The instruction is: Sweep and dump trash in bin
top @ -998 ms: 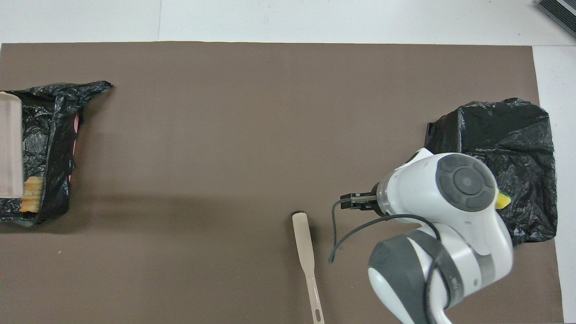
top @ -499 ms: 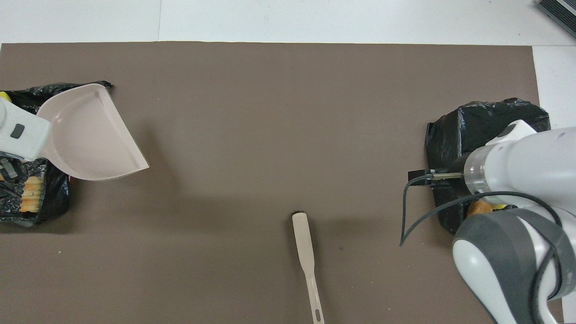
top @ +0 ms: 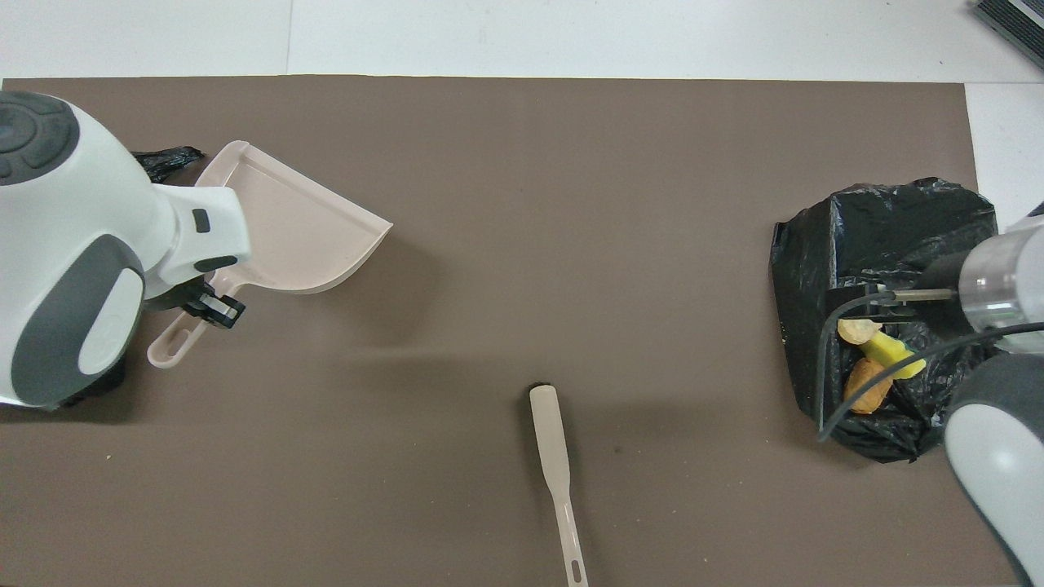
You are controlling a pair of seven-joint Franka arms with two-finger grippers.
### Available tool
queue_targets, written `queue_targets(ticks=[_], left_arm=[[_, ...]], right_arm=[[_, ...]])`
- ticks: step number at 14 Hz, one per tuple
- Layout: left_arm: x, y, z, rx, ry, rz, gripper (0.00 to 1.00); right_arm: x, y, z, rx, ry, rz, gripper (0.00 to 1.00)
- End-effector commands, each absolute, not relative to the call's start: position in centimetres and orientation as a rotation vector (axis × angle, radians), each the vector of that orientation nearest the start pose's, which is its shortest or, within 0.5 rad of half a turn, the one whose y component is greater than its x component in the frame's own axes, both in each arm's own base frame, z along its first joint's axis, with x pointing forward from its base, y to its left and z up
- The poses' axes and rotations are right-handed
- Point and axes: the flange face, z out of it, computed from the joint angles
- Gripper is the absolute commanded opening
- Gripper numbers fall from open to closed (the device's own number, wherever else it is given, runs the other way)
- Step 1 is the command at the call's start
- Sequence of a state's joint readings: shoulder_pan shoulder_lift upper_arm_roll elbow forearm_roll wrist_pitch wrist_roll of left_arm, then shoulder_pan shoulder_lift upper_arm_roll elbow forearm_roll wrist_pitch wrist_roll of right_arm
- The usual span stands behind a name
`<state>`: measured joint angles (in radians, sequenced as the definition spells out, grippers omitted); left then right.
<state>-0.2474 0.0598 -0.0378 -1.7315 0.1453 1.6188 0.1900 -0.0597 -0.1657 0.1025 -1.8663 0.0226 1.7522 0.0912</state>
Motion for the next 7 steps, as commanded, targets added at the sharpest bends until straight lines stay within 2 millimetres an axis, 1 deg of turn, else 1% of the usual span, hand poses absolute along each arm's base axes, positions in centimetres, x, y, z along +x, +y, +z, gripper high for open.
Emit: queue_targets(ticks=[1,2,4,5,6,7], left_arm=[[53.2,-19.8,51.9,-3.007,0.506,0.171,0.00],[53.0,-22.7,50.7,-3.019,0.451,0.184,0.00],[53.6,-29.0,48.3,-3.043,0.294,0.135,0.00],[53.7,-32.0,47.2,-3.063,0.258,0.135,0.00],[54.3,-34.2,45.8,-3.083,0.217,0.157,0.00],[55.0,-36.3,44.7,-3.081,0.204,0.163,0.00]], right_arm=[[51.3,0.5,61.9,-3.142,0.097,-0.076,1.00],[51.2,0.1,62.7,-3.142,0.108,-0.078,1.00],[51.0,-0.7,64.3,-3.141,0.129,-0.088,1.00],[51.0,-1.0,64.4,-3.137,0.138,-0.083,1.00],[50.9,-1.9,64.5,-3.123,0.169,-0.083,1.00],[50.9,-2.0,64.5,-3.122,0.169,-0.083,1.00]])
